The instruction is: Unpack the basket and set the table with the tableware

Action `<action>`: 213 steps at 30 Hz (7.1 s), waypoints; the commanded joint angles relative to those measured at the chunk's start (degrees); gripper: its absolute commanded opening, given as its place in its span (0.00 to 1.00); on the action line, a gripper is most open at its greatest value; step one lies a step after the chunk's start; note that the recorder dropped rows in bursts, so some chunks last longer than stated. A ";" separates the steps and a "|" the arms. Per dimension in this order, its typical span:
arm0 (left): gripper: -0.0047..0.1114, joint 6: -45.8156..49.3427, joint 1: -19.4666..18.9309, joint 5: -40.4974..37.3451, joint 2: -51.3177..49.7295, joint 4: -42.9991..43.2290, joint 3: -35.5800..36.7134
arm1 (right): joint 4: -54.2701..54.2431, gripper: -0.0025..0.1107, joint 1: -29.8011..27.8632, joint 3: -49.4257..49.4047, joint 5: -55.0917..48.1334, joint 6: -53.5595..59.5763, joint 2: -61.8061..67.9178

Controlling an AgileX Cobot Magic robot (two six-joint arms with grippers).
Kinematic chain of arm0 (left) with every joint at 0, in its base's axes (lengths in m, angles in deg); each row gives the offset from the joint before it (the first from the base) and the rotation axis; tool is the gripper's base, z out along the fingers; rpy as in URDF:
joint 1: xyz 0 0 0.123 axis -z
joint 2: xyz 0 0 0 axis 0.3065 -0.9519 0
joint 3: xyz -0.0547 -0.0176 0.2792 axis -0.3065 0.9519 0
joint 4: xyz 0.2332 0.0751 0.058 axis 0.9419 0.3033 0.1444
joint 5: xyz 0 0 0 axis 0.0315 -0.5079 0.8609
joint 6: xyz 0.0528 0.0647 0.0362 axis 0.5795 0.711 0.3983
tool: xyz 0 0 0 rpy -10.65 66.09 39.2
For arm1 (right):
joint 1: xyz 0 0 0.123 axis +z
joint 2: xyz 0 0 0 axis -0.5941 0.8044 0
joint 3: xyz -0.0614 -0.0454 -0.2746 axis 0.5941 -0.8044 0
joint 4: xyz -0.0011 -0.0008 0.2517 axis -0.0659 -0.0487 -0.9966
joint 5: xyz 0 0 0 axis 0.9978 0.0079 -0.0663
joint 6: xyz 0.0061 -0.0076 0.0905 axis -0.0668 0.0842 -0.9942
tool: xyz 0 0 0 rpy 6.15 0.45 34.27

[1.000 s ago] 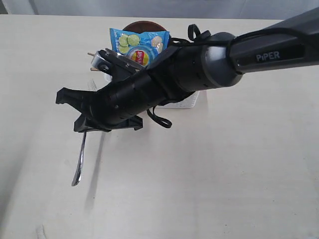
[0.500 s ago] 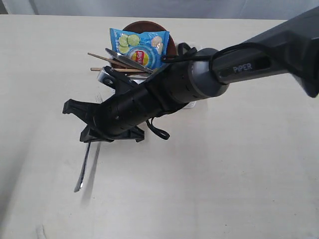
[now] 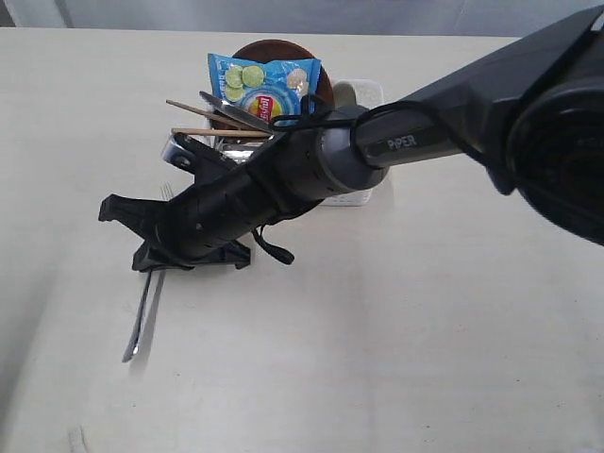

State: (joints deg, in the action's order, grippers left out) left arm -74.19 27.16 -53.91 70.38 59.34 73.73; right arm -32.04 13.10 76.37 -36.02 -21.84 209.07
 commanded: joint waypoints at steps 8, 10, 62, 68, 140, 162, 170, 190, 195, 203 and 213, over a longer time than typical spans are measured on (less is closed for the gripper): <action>0.04 0.03 -0.06 0.63 0.21 -0.05 0.16 | 2.14 0.02 -0.03 0.82 0.33 -0.29 0.82; 0.04 0.03 -0.06 0.63 0.21 -0.05 0.16 | 2.52 0.02 -0.03 0.82 0.75 -0.38 0.82; 0.04 0.03 -0.06 0.63 0.21 -0.05 0.16 | 69.92 0.02 -19.09 21.59 -32.34 -5.66 -12.54; 0.04 0.03 -0.06 0.63 0.21 -0.05 0.16 | 69.39 0.02 -19.09 24.16 -32.04 -5.66 -8.49; 0.04 0.03 -0.06 0.63 0.21 -0.05 0.16 | 82.17 0.02 -12.16 34.83 -21.97 -7.24 2.58; 0.04 0.03 -0.06 0.63 0.21 -0.05 0.16 | 76.83 0.02 -11.06 34.83 -26.50 -8.59 -9.46; 0.04 0.03 -0.06 0.63 0.21 -0.05 0.16 | 69.67 0.02 -7.62 34.83 -28.00 -10.89 -13.94; 0.04 0.03 -0.06 0.63 0.21 -0.05 0.16 | 55.77 0.02 3.68 34.83 -26.23 -33.06 -3.75; 0.04 0.03 -0.06 0.63 0.21 -0.05 0.16 | 54.09 0.02 6.45 34.83 -20.25 -39.39 1.21; 0.04 0.03 -0.06 0.63 0.21 -0.05 0.16 | 53.83 0.02 6.85 34.83 -11.73 -54.63 6.09; 0.04 0.03 -0.06 0.63 0.21 -0.05 0.16 | 71.39 0.02 7.51 34.83 -12.86 -77.00 7.47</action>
State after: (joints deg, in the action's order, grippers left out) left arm -74.19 27.16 -53.91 70.38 59.34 73.73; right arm 36.99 20.20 111.04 -48.37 -95.04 216.76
